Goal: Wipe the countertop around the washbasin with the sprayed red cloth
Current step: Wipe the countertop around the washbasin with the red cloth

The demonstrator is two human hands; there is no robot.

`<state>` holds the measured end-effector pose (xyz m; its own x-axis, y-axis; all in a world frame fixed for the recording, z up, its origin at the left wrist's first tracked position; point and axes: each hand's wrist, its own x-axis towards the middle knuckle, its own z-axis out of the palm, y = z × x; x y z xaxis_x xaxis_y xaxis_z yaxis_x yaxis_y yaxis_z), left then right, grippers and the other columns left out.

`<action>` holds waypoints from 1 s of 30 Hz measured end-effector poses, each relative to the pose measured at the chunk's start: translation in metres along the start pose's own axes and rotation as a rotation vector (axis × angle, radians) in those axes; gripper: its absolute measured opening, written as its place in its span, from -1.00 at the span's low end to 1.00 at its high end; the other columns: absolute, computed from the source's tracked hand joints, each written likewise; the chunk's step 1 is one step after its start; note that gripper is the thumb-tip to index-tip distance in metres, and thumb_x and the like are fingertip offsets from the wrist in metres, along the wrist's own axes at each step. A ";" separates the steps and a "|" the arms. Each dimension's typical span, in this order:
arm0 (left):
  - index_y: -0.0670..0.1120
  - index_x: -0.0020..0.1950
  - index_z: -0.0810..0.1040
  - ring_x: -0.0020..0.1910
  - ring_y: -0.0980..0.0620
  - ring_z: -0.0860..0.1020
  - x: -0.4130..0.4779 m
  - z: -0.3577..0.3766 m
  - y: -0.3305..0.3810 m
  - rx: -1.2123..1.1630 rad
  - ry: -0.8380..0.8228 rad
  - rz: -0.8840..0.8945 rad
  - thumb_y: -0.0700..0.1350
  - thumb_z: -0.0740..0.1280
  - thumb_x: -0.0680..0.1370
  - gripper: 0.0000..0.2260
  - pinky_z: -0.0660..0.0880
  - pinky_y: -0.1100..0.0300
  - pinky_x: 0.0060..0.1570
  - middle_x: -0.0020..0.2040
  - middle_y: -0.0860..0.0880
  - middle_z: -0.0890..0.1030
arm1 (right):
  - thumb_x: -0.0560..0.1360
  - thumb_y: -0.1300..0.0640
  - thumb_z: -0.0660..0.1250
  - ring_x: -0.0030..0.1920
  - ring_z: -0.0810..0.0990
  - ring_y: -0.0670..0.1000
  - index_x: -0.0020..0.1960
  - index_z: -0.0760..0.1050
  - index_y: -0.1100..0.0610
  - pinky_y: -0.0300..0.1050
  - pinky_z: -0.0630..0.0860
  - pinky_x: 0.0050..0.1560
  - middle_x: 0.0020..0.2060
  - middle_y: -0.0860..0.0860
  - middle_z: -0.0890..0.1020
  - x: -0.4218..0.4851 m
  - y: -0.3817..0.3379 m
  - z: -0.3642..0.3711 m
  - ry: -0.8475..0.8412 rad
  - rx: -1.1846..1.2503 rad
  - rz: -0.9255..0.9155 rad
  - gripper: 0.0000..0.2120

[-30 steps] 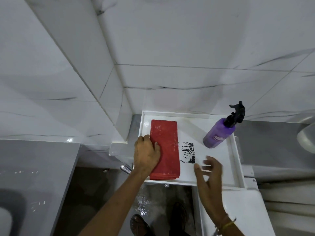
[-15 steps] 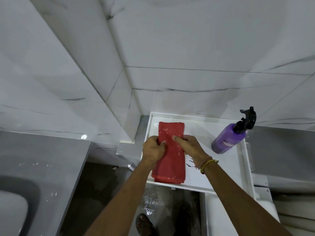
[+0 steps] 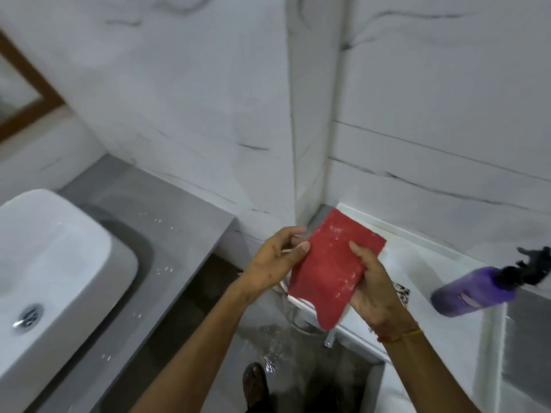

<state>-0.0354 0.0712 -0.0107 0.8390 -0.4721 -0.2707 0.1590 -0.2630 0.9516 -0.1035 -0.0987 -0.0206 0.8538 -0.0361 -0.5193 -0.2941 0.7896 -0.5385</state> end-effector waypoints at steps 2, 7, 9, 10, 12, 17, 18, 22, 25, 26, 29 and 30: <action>-0.02 0.25 0.50 0.10 0.16 0.58 -0.022 -0.029 -0.006 0.089 0.156 0.052 -0.04 0.29 0.56 -0.73 0.50 0.32 0.12 0.10 0.00 0.62 | 0.41 0.04 0.36 -0.08 0.73 0.12 0.17 0.50 0.15 0.05 0.67 -0.22 -0.08 0.13 0.75 -0.007 0.009 0.020 -0.028 0.033 0.030 -0.64; -0.07 0.15 0.57 0.04 0.06 0.60 -0.091 -0.107 -0.034 0.150 0.551 0.091 -0.11 0.27 0.56 -0.81 0.53 0.14 0.11 0.02 -0.07 0.64 | 0.54 0.04 0.28 -0.15 0.74 0.08 0.14 0.51 0.08 -0.03 0.66 -0.32 -0.08 0.10 0.75 -0.016 0.041 0.075 -0.006 -0.071 0.003 -0.79; -0.02 0.13 0.56 -0.04 0.12 0.61 -0.118 -0.141 -0.045 0.182 0.648 0.102 -0.09 0.22 0.56 -0.81 0.55 0.23 0.03 -0.06 -0.06 0.65 | 0.54 0.03 0.29 -0.18 0.74 0.04 0.14 0.51 0.04 -0.09 0.63 -0.34 -0.09 0.06 0.74 -0.013 0.056 0.100 0.038 -0.173 -0.077 -0.80; -0.01 0.13 0.55 -0.04 0.15 0.61 -0.128 -0.156 -0.050 0.210 0.694 0.092 -0.07 0.21 0.56 -0.80 0.55 0.29 0.00 -0.07 -0.03 0.65 | 0.54 0.04 0.29 -0.20 0.73 0.01 0.12 0.53 0.01 -0.12 0.62 -0.36 -0.12 0.03 0.74 -0.011 0.062 0.111 0.055 -0.212 -0.117 -0.83; -0.01 0.13 0.55 -0.03 0.15 0.60 -0.141 -0.184 -0.060 0.246 0.830 0.060 -0.08 0.20 0.58 -0.81 0.54 0.37 -0.08 -0.05 0.03 0.64 | 0.56 0.05 0.28 -0.20 0.72 -0.01 0.02 0.54 -0.02 -0.12 0.62 -0.34 -0.18 -0.03 0.73 -0.004 0.073 0.131 0.098 -0.259 -0.189 -0.91; -0.02 0.12 0.53 0.03 0.00 0.59 -0.147 -0.256 -0.079 0.291 1.228 0.004 -0.25 0.20 0.57 -0.78 0.46 0.16 -0.04 0.00 -0.03 0.64 | 0.58 0.01 0.23 0.07 0.61 0.02 0.24 0.49 0.00 -0.01 0.54 0.01 0.11 0.05 0.64 0.018 0.111 0.177 0.139 -0.408 -0.311 -0.75; -0.03 0.13 0.53 0.06 -0.03 0.57 -0.143 -0.269 -0.081 0.319 1.258 0.008 -0.27 0.20 0.56 -0.76 0.47 0.13 -0.01 0.06 -0.07 0.62 | 0.59 0.00 0.22 0.11 0.60 0.04 0.33 0.43 0.00 -0.04 0.54 0.00 0.18 0.08 0.61 0.023 0.118 0.185 0.146 -0.450 -0.351 -0.68; -0.11 0.29 0.45 0.27 -0.14 0.45 -0.121 -0.299 -0.088 0.392 1.247 -0.131 -0.22 0.21 0.57 -0.71 0.42 -0.09 0.29 0.29 -0.16 0.50 | 0.62 0.05 0.16 0.32 0.47 0.12 0.45 0.29 -0.08 0.20 0.44 0.31 0.38 0.08 0.46 0.042 0.137 0.212 0.164 -0.658 -0.496 -0.60; -0.12 0.39 0.33 0.38 -0.13 0.35 -0.103 -0.307 -0.085 0.344 1.184 -0.190 -0.14 0.19 0.60 -0.64 0.28 -0.04 0.41 0.40 -0.16 0.40 | 0.64 0.21 0.13 0.40 0.38 -0.07 0.50 0.24 -0.01 0.03 0.29 0.46 0.44 -0.05 0.38 0.071 0.155 0.240 0.154 -0.779 -0.598 -0.56; -0.12 0.42 0.30 0.41 -0.12 0.32 -0.096 -0.309 -0.083 0.326 1.164 -0.195 -0.10 0.17 0.61 -0.62 0.24 -0.01 0.43 0.42 -0.16 0.37 | 0.63 0.22 0.13 0.34 0.40 -0.27 0.51 0.21 0.02 -0.15 0.31 0.43 0.41 -0.18 0.39 0.086 0.162 0.253 0.127 -0.814 -0.603 -0.54; -0.11 0.50 0.16 0.49 -0.07 0.19 -0.080 -0.310 -0.079 0.315 1.100 -0.210 0.04 0.07 0.62 -0.52 0.10 0.07 0.47 0.52 -0.12 0.24 | 0.61 0.24 0.17 0.13 0.50 -0.40 0.49 0.22 0.13 -0.42 0.41 0.21 0.28 -0.17 0.46 0.139 0.192 0.289 0.019 -0.957 -0.540 -0.54; -0.09 0.53 0.10 0.52 -0.05 0.13 -0.076 -0.308 -0.079 0.317 1.079 -0.223 0.11 0.02 0.61 -0.47 0.04 0.09 0.49 0.55 -0.09 0.17 | 0.59 0.25 0.19 0.18 0.55 -0.16 0.44 0.26 0.18 -0.22 0.47 0.26 0.28 0.02 0.50 0.158 0.206 0.301 -0.019 -1.037 -0.509 -0.57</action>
<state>0.0484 0.3867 -0.0203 0.8420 0.5392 -0.0166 0.3500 -0.5227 0.7774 0.0998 0.2430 -0.0141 0.9785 -0.1901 -0.0802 -0.1180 -0.1967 -0.9733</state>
